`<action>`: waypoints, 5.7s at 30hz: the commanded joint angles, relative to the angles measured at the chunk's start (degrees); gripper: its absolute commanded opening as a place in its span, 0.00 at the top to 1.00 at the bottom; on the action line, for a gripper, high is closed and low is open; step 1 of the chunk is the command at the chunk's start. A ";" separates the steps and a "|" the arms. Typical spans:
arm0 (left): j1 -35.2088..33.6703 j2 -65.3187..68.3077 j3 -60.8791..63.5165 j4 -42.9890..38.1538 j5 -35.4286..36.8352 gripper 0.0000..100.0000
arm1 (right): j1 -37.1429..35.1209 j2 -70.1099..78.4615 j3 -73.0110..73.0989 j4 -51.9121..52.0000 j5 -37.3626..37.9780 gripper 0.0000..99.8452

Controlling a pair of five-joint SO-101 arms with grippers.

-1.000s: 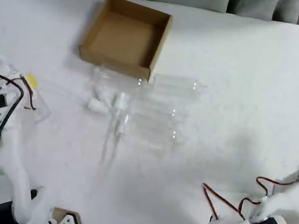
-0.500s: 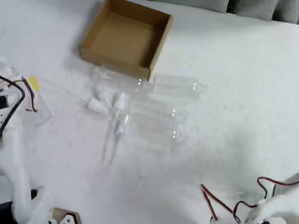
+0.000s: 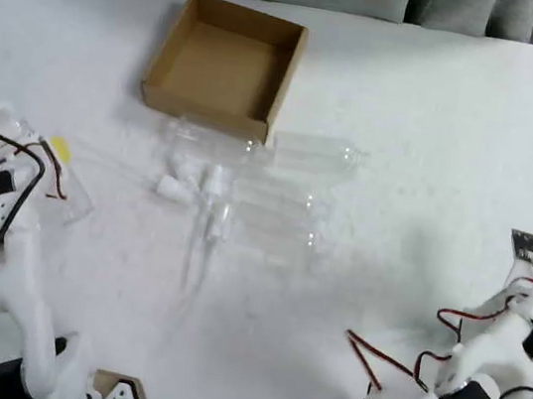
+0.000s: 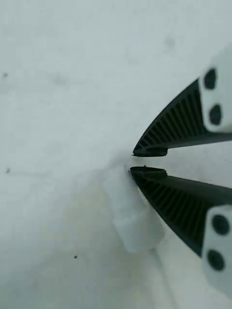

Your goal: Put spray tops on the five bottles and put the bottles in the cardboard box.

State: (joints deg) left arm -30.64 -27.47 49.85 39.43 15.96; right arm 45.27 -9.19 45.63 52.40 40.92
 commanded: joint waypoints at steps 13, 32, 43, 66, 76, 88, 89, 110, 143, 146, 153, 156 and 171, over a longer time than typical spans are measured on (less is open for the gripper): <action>0.75 -0.31 -0.62 -2.11 -3.78 0.89 | -16.22 8.13 -23.12 14.73 -21.19 0.98; 1.71 0.04 -0.53 -2.11 -4.31 0.89 | -20.00 -10.77 -13.01 22.29 -46.51 0.87; 1.71 0.04 -0.53 -2.20 -4.31 0.89 | -22.81 -3.56 -8.79 14.37 -58.11 0.87; 2.33 0.04 -0.53 -2.11 -4.31 0.89 | -24.92 9.45 -12.04 6.99 -55.03 0.99; 3.47 -0.31 0.62 -2.20 -4.31 0.89 | -30.46 9.71 -14.86 18.15 -45.54 0.84; 3.38 -0.31 0.62 -2.20 -4.40 0.89 | -25.10 4.88 -22.51 28.09 -41.23 0.79; 3.47 -0.31 0.62 -2.20 -4.40 0.89 | -25.54 5.49 -21.80 26.68 -42.29 0.79; 6.02 -0.31 0.53 -2.20 -8.18 0.89 | -27.38 22.46 -25.14 12.97 -48.88 0.90; 48.22 -44.35 2.37 2.29 -8.44 0.89 | -28.09 -38.99 -29.10 16.13 -38.95 0.98; 52.62 -49.10 6.86 2.29 -8.53 0.89 | -30.02 -44.35 -28.84 8.22 -38.95 0.98; 57.36 -61.05 19.78 -4.48 -18.37 0.89 | -40.04 -53.85 -27.69 -4.70 -39.38 0.98; 57.10 -65.80 24.62 -5.89 -18.81 0.89 | -45.14 -56.57 -27.78 -9.98 -39.56 0.98; 57.01 -77.05 40.44 -5.36 -18.90 0.89 | -75.82 -51.65 -24.97 -22.55 -45.10 0.98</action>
State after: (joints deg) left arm 25.80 -103.34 88.88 35.65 -2.15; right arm -25.76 -62.90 19.16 30.33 -3.74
